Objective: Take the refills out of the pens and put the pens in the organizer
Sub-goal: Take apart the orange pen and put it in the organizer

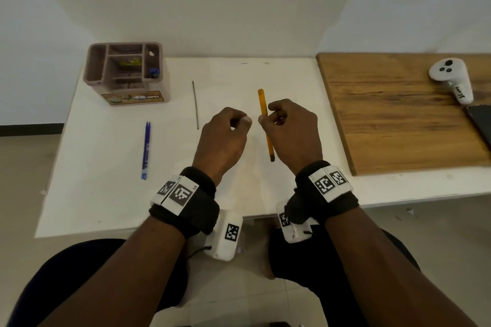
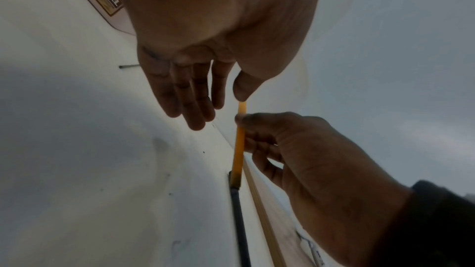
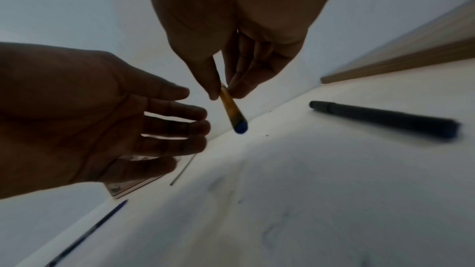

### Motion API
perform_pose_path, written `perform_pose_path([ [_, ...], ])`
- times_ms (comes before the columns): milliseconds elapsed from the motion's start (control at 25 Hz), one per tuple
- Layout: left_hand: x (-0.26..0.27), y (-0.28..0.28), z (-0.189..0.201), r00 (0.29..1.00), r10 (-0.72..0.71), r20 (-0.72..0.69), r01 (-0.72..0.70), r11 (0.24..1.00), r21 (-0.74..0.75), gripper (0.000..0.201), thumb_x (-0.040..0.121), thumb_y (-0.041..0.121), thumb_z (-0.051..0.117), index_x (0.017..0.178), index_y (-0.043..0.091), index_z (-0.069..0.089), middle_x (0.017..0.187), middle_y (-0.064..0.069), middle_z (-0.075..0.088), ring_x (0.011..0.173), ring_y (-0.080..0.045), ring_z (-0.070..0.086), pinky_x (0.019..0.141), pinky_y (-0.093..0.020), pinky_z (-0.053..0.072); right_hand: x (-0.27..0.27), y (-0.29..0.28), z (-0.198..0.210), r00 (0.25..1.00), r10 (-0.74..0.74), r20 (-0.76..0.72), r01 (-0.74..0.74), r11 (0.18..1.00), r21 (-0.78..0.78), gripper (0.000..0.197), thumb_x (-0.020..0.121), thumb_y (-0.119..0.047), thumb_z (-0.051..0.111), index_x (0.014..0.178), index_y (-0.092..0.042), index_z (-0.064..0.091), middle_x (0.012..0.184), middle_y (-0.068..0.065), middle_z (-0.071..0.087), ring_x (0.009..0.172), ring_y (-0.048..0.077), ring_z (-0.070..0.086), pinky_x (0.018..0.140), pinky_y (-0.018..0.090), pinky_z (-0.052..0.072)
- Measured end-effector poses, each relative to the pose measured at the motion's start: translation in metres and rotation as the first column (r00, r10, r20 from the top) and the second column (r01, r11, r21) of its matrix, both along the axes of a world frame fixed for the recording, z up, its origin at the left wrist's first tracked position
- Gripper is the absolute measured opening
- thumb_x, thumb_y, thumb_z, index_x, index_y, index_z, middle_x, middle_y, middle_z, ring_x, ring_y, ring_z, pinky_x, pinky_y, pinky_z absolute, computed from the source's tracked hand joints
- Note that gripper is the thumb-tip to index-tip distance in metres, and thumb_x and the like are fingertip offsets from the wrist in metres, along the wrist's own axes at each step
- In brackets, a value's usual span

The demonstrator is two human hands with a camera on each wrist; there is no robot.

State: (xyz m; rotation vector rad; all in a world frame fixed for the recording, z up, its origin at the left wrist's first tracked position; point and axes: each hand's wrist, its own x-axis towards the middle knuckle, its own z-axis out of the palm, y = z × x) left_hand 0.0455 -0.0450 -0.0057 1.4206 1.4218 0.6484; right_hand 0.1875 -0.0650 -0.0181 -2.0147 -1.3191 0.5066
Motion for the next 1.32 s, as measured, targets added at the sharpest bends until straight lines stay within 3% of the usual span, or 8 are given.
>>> perform_pose_path([
  [200, -0.031, 0.012, 0.004, 0.991, 0.075, 0.11, -0.071, 0.997, -0.035, 0.03, 0.107, 0.037, 0.044, 0.115, 0.019, 0.066, 0.104, 0.003, 0.074, 0.089, -0.012, 0.074, 0.074, -0.024, 0.051, -0.048, 0.009, 0.009, 0.984, 0.144, -0.108, -0.135, 0.987, 0.092, 0.029, 0.097, -0.03, 0.07, 0.122, -0.015, 0.069, 0.092, -0.006, 0.073, 0.084, 0.008, 0.069, 0.076, 0.008, 0.05],
  [400, -0.063, 0.02, -0.001, 0.989, 0.111, 0.102, -0.107, 0.993, -0.038, 0.024, 0.106, 0.029, 0.05, 0.115, 0.016, 0.068, 0.103, -0.003, 0.074, 0.091, -0.016, 0.075, 0.077, -0.026, 0.054, -0.074, 0.02, 0.002, 0.955, 0.224, -0.193, -0.21, 0.974, 0.089, 0.021, 0.097, -0.017, 0.065, 0.116, -0.015, 0.072, 0.095, -0.006, 0.073, 0.079, 0.006, 0.07, 0.072, 0.009, 0.054],
  [560, -0.069, 0.015, -0.001, 0.991, 0.048, 0.128, -0.039, 0.996, -0.075, 0.026, 0.108, 0.029, 0.042, 0.116, 0.018, 0.064, 0.099, -0.004, 0.069, 0.083, -0.016, 0.073, 0.079, -0.034, 0.059, -0.071, 0.03, 0.007, 0.8, 0.107, -0.591, -0.153, 0.988, -0.028, 0.028, 0.103, -0.033, 0.059, 0.102, -0.011, 0.076, 0.09, 0.0, 0.074, 0.075, 0.011, 0.067, 0.07, 0.03, 0.054],
  [720, -0.066, 0.01, -0.002, 0.991, 0.058, 0.12, -0.054, 0.998, -0.033, 0.033, 0.107, 0.036, 0.044, 0.107, 0.016, 0.07, 0.078, 0.002, 0.063, 0.069, -0.012, 0.057, 0.069, -0.03, 0.05, -0.076, 0.033, 0.004, 0.786, 0.098, -0.61, -0.132, 0.991, -0.01, 0.037, 0.106, -0.037, 0.056, 0.096, -0.005, 0.071, 0.079, 0.002, 0.067, 0.069, 0.01, 0.059, 0.066, 0.028, 0.049],
  [840, -0.062, 0.009, -0.002, 0.989, 0.108, 0.102, -0.108, 0.994, -0.001, 0.037, 0.106, 0.037, 0.046, 0.105, 0.013, 0.074, 0.075, 0.007, 0.064, 0.069, -0.01, 0.059, 0.073, -0.031, 0.051, -0.08, 0.035, 0.003, 0.804, 0.105, -0.586, -0.141, 0.99, -0.017, 0.038, 0.108, -0.035, 0.053, 0.094, -0.004, 0.069, 0.076, 0.001, 0.061, 0.068, 0.011, 0.055, 0.061, 0.019, 0.045],
  [1040, -0.058, 0.007, -0.001, 0.973, 0.191, 0.132, -0.186, 0.981, -0.05, 0.041, 0.103, 0.043, 0.052, 0.085, 0.014, 0.073, 0.067, 0.005, 0.063, 0.062, -0.011, 0.055, 0.068, -0.032, 0.047, -0.078, 0.037, 0.005, 0.799, 0.136, -0.586, -0.169, 0.986, -0.001, 0.042, 0.109, -0.034, 0.05, 0.099, 0.003, 0.067, 0.079, 0.004, 0.058, 0.069, 0.012, 0.052, 0.06, 0.019, 0.042],
  [1200, -0.057, 0.006, 0.001, 0.976, 0.151, 0.159, -0.134, 0.984, -0.117, 0.042, 0.105, 0.044, 0.046, 0.094, 0.014, 0.072, 0.066, 0.008, 0.059, 0.062, -0.01, 0.053, 0.063, -0.026, 0.044, -0.072, 0.037, 0.007, 0.78, 0.102, -0.618, -0.132, 0.991, -0.004, 0.041, 0.106, -0.038, 0.055, 0.1, 0.0, 0.07, 0.08, 0.003, 0.062, 0.068, 0.011, 0.057, 0.061, 0.024, 0.044],
  [1320, -0.058, 0.004, -0.001, 0.988, 0.087, 0.125, -0.067, 0.986, -0.154, 0.037, 0.106, 0.038, 0.045, 0.104, 0.012, 0.071, 0.07, 0.005, 0.057, 0.064, -0.011, 0.051, 0.063, -0.024, 0.042, -0.063, 0.045, 0.008, 0.759, 0.0, -0.652, 0.016, 1.0, 0.019, 0.036, 0.105, -0.041, 0.056, 0.092, -0.01, 0.071, 0.083, -0.004, 0.066, 0.066, 0.007, 0.06, 0.061, 0.024, 0.046],
])
